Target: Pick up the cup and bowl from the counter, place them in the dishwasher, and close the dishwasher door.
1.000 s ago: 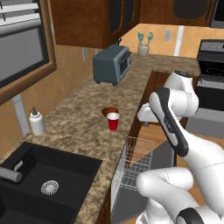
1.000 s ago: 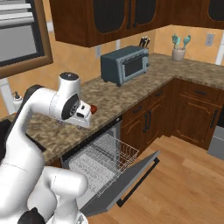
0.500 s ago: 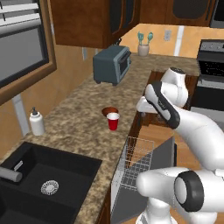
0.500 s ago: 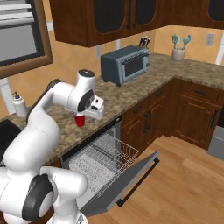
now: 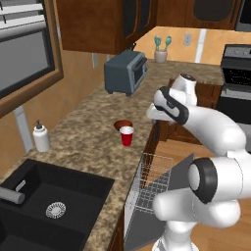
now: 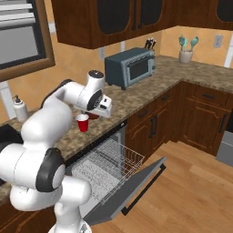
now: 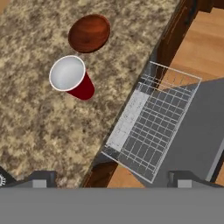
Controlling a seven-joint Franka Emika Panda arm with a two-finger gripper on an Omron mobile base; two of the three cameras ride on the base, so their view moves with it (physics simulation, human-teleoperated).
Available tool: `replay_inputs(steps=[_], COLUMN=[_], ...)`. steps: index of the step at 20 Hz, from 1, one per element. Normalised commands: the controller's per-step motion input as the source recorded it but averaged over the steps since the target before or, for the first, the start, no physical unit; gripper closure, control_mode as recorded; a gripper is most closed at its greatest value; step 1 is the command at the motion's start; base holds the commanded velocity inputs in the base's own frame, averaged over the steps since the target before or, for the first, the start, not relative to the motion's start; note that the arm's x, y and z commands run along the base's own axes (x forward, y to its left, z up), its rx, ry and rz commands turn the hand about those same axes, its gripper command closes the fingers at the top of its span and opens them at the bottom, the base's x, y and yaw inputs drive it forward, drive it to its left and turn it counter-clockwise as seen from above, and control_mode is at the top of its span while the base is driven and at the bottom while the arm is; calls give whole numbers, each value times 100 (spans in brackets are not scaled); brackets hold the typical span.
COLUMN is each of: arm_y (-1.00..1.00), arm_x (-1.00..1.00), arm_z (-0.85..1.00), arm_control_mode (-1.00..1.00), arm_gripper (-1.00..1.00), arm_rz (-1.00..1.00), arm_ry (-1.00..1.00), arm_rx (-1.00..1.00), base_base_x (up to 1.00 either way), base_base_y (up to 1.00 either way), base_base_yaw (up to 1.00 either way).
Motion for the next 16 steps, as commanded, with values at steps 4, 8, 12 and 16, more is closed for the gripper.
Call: replay_inputs(steps=[4, 8, 12, 16], arm_y=[26, 46, 54, 29], arm_x=[48, 26, 14, 42], arm_z=[-30, -35, -29, -36], arm_control_mode=[-100, -100, -100, -100], arm_gripper=[-100, -100, -100, -100], arm_rz=[0, 0, 0, -3], arm_ry=[0, 0, 0, 0], arm_rx=[6, 9, 4, 2], base_base_x=[0, 0, 0, 0], base_base_y=[0, 0, 0, 0], base_base_yaw=[0, 0, 0, 0])
